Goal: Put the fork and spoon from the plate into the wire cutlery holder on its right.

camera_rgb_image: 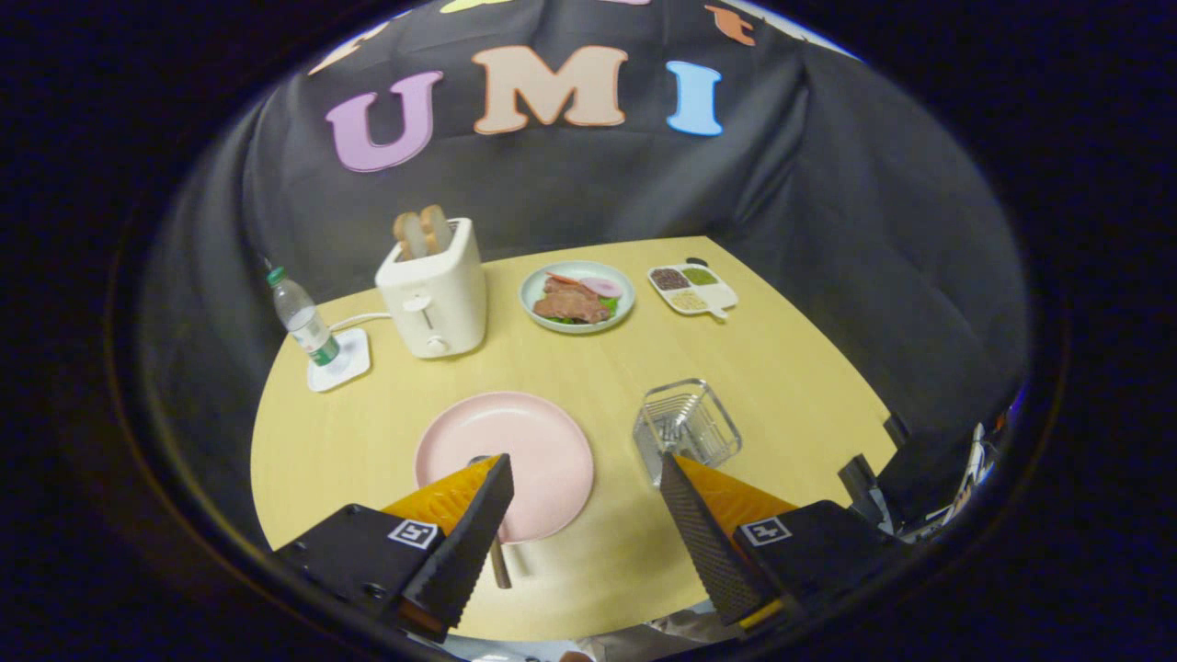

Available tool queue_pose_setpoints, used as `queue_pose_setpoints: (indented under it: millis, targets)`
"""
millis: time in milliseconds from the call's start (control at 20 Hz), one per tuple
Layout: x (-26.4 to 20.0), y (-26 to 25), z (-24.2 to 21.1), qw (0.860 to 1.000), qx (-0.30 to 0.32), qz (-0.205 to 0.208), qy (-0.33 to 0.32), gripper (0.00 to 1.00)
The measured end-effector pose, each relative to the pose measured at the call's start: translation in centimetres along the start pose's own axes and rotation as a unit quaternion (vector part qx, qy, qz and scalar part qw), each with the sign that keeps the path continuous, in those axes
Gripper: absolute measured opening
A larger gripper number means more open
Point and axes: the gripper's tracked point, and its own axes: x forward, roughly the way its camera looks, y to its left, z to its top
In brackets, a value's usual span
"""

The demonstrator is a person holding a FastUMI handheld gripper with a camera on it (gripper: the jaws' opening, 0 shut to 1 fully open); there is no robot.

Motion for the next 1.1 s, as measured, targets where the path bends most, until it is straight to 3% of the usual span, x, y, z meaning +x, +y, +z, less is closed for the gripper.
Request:
queue_pose_setpoints:
  millis: [200, 350, 700, 1100]
  targets:
    - [-0.8, 4.7, -3.6, 0.998, -0.030, 0.045, -0.015, 1.00]
    - [-0.6, 6.4, -6.7, 0.997, -0.055, 0.054, -0.026, 1.00]
    - [1.0, 7.5, -12.5, 0.995, -0.082, 0.049, -0.041, 1.00]
    - [3.3, 6.8, -14.9, 0.994, -0.094, 0.029, -0.036, 0.97]
